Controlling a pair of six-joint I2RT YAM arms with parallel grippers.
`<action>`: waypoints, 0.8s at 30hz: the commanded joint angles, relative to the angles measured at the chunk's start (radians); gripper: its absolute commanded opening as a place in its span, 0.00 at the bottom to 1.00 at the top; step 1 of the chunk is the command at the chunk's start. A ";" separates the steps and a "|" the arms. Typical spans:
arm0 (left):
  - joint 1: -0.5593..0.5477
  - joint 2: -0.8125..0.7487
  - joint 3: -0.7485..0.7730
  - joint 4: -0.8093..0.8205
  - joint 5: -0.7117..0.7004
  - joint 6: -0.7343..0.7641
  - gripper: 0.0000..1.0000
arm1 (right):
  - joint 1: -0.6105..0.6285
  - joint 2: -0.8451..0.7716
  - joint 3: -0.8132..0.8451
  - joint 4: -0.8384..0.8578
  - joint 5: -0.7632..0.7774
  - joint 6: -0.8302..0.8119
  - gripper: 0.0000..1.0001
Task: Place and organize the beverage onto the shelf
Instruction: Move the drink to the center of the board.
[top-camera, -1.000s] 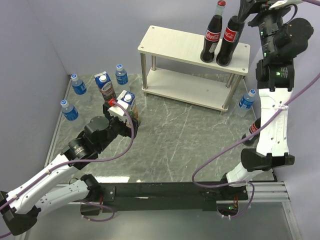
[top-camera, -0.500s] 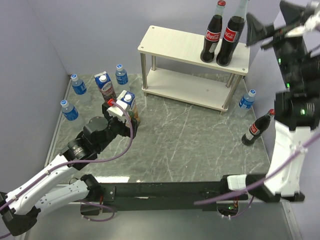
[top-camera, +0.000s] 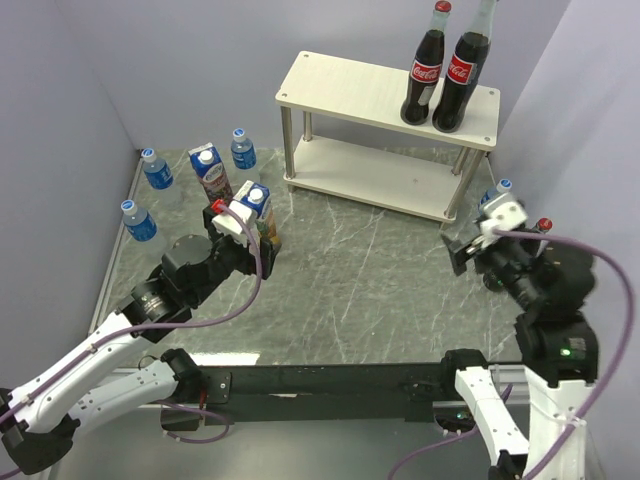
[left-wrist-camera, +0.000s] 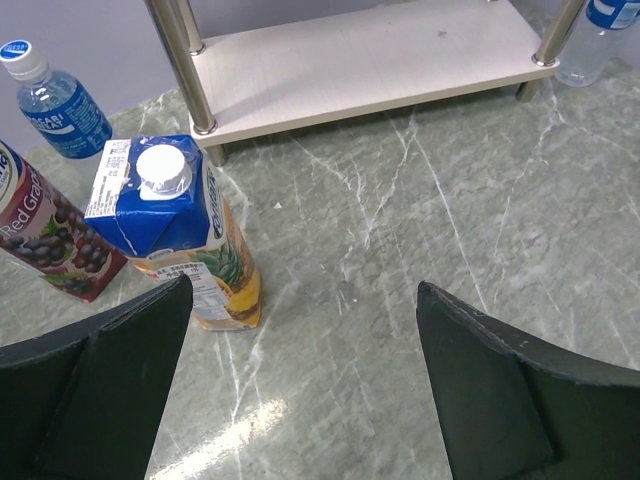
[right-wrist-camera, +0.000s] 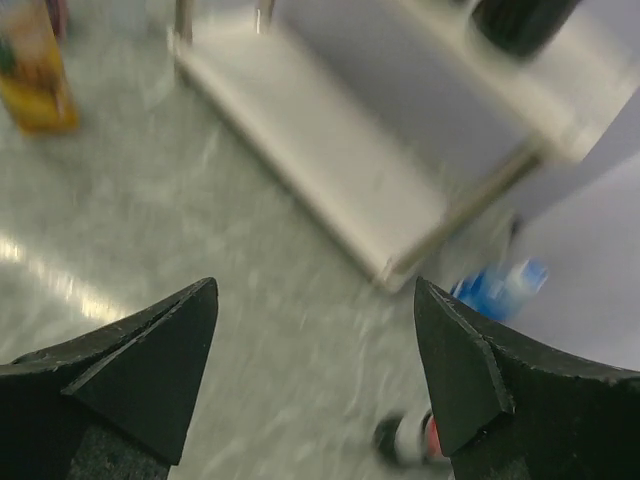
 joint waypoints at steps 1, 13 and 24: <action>-0.004 -0.020 0.000 0.045 0.016 -0.021 0.99 | -0.006 -0.071 -0.147 -0.090 0.146 -0.011 0.85; -0.004 0.004 0.003 0.046 0.068 -0.023 0.99 | -0.032 -0.197 -0.439 0.046 0.553 0.128 0.82; -0.004 0.032 -0.006 0.055 0.065 -0.026 1.00 | -0.097 -0.227 -0.647 0.218 0.747 0.059 0.82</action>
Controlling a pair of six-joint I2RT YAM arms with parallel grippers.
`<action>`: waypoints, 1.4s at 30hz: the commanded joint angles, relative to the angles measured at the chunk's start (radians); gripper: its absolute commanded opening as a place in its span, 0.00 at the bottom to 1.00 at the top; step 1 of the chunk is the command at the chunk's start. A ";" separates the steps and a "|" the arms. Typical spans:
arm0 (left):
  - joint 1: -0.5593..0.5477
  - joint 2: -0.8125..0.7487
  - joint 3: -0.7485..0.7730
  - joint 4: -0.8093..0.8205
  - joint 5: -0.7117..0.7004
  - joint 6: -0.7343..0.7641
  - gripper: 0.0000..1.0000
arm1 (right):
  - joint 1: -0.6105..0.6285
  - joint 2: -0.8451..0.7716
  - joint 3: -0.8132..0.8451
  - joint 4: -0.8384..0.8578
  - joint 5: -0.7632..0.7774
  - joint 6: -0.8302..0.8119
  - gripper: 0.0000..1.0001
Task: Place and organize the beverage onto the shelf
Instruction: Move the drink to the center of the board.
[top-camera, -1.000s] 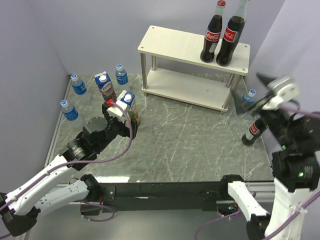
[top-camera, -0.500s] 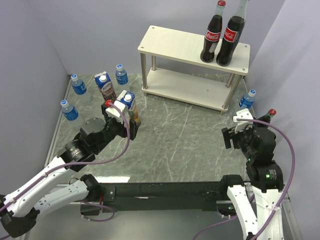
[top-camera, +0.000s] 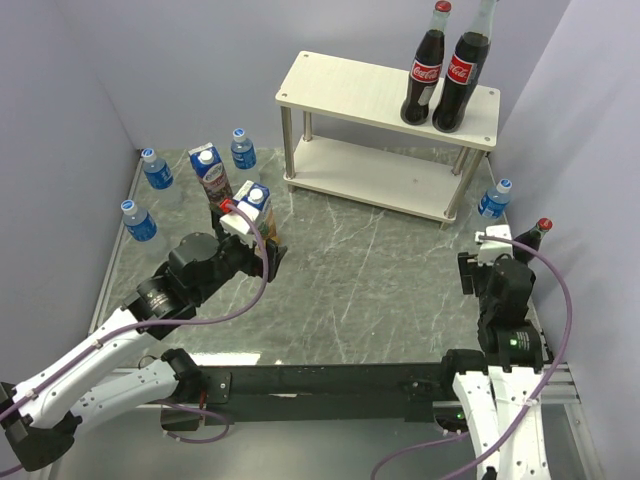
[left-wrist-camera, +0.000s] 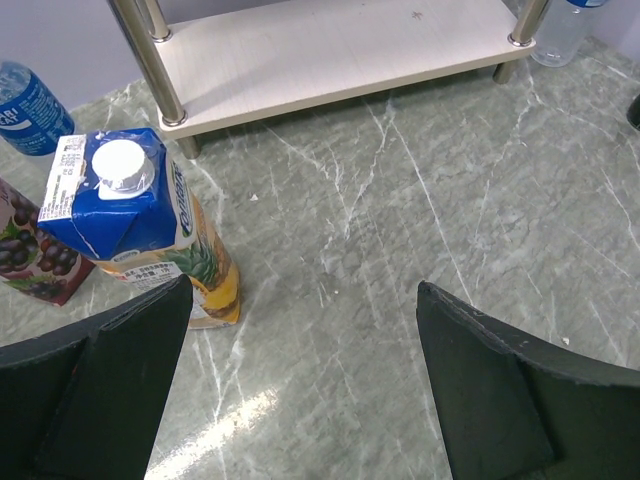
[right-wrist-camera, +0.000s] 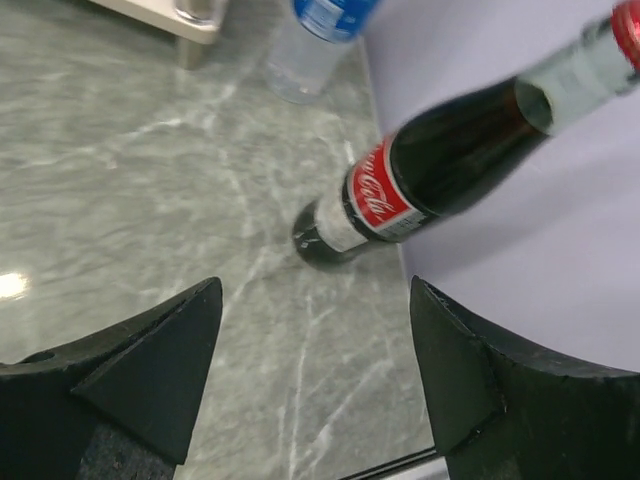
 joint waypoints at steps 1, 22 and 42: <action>-0.004 0.013 -0.003 0.051 0.009 -0.012 1.00 | -0.067 -0.019 -0.049 0.145 0.066 -0.030 0.82; -0.004 0.056 0.004 0.042 0.017 -0.008 1.00 | -0.540 0.176 -0.004 0.400 -0.384 0.104 0.79; -0.004 0.059 0.011 0.030 0.029 -0.003 0.99 | -0.558 0.425 0.058 0.625 -0.409 0.216 0.59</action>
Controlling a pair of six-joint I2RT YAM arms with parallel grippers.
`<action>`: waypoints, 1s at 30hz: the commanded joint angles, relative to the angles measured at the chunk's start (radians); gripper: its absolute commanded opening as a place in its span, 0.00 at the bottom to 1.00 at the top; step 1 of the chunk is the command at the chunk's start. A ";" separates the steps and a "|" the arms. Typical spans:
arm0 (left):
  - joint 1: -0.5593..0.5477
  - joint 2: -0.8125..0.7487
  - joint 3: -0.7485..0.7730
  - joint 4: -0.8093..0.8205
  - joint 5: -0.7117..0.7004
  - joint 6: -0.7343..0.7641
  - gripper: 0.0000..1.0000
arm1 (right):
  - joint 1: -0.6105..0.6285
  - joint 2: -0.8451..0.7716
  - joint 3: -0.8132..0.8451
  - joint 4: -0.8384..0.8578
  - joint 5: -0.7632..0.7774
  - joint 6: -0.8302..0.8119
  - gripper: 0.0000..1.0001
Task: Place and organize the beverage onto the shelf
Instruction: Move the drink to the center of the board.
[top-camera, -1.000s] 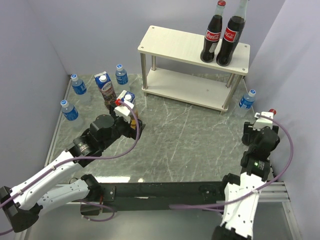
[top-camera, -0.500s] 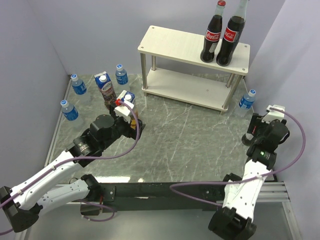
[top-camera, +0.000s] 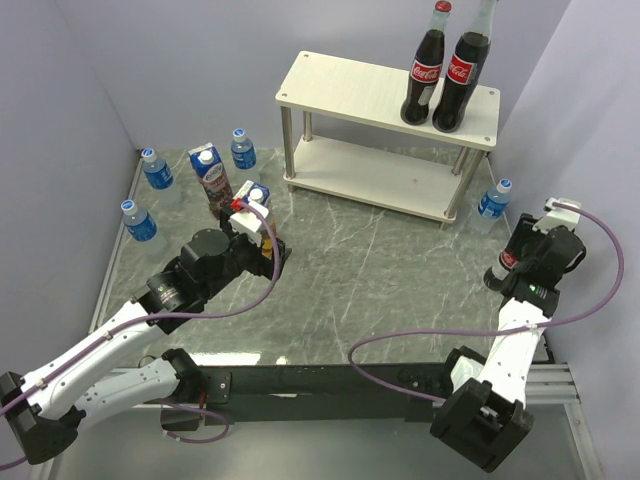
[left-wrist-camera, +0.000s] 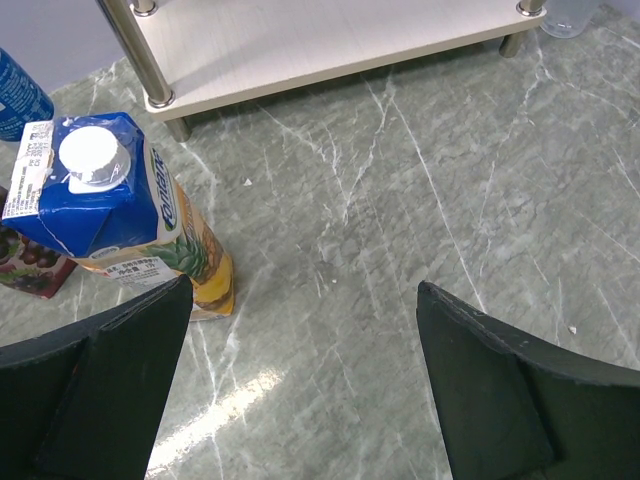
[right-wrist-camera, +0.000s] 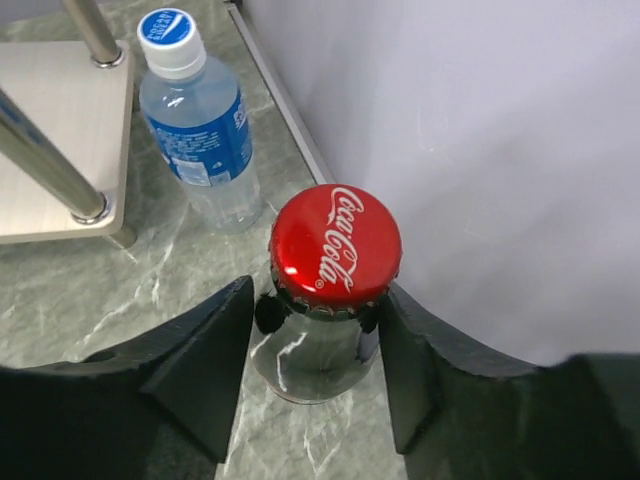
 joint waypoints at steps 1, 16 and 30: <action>-0.004 0.000 0.012 0.024 0.019 -0.001 1.00 | -0.004 0.025 0.055 0.081 -0.016 0.014 0.57; -0.004 -0.003 0.015 0.021 0.031 -0.001 0.99 | -0.004 0.002 0.064 0.078 -0.103 0.008 0.00; -0.004 -0.004 0.015 0.027 0.064 -0.004 1.00 | 0.081 -0.159 0.147 -0.156 -0.479 -0.027 0.00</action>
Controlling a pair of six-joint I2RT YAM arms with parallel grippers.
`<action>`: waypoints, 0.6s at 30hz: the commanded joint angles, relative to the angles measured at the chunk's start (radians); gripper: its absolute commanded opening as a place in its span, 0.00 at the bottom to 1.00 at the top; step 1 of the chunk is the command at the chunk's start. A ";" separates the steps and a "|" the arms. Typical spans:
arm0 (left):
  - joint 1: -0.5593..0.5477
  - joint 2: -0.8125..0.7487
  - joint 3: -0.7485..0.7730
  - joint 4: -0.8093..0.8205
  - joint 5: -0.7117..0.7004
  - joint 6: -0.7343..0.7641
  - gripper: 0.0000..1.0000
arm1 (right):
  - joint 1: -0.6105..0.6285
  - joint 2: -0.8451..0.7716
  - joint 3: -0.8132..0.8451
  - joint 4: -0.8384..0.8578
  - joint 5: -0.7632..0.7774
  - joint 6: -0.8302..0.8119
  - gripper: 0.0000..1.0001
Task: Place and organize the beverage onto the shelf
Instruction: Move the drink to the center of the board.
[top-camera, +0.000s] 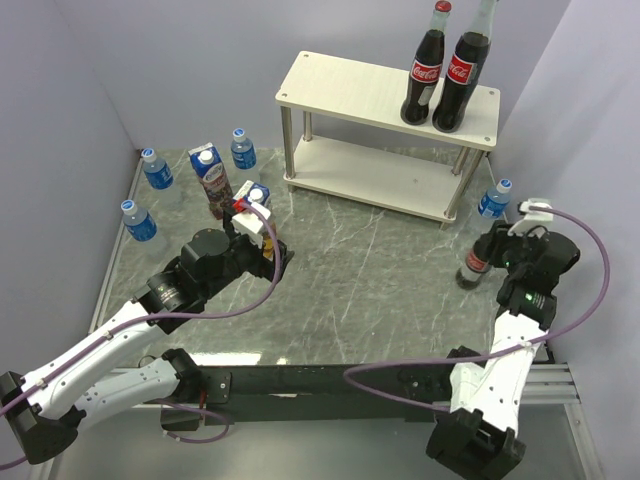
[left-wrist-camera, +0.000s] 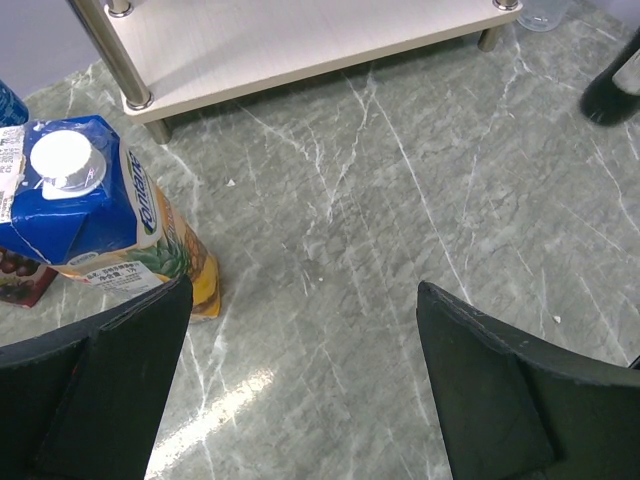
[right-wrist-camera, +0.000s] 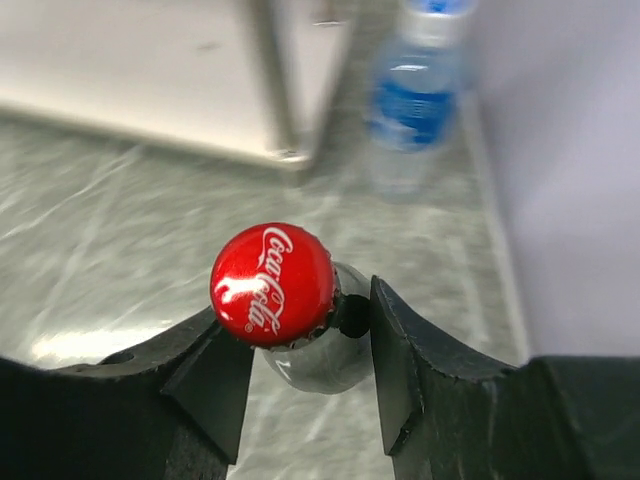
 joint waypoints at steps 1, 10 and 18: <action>-0.004 -0.006 0.015 0.028 0.031 -0.002 0.99 | 0.078 -0.047 0.114 0.042 -0.205 -0.025 0.00; -0.004 -0.013 0.002 0.046 0.074 -0.001 1.00 | 0.412 0.001 0.163 0.049 -0.317 -0.039 0.00; -0.004 0.000 -0.025 0.090 0.140 0.007 0.99 | 0.573 0.091 0.202 0.109 -0.508 -0.094 0.00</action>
